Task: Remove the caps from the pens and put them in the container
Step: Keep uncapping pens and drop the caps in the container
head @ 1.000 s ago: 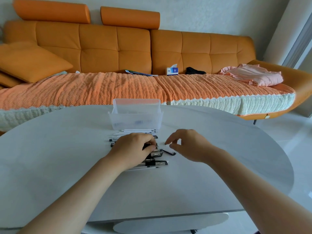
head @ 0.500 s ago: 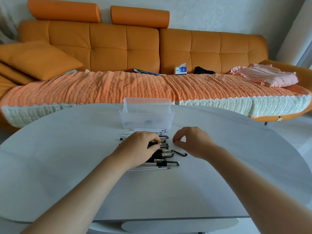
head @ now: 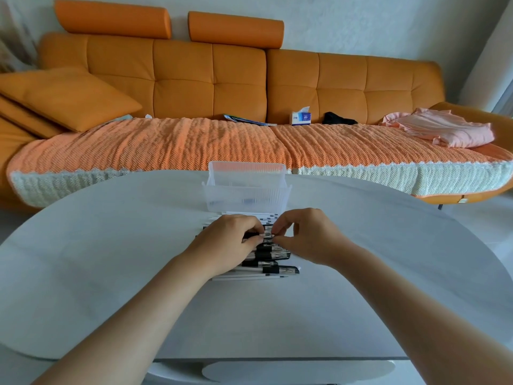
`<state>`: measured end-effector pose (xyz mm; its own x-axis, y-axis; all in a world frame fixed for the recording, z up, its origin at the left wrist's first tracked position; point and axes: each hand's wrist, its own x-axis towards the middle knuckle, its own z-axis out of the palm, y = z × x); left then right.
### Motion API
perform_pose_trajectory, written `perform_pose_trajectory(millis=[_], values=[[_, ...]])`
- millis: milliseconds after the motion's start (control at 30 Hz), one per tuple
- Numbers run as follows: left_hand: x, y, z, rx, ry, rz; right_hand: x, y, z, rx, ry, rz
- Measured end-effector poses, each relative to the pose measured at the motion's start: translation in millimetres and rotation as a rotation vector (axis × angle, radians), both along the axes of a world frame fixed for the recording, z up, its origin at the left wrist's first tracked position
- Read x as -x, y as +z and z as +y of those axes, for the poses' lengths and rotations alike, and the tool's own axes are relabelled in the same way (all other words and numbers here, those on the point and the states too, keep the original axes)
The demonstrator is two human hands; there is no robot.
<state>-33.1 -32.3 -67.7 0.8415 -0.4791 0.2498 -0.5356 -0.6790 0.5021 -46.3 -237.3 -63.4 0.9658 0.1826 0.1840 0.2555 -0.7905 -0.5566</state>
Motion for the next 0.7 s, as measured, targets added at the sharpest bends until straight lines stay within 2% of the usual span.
perform_pose_trajectory(millis=[300, 700], values=[[-2.4, 0.4, 3.3, -0.004, 0.021, -0.012, -3.9, -4.7, -0.3, -0.021, -0.035, -0.004], [-1.1, 0.6, 0.3, -0.012, -0.038, 0.028, 4.6, -0.3, 5.2, 0.013, 0.046, -0.044]])
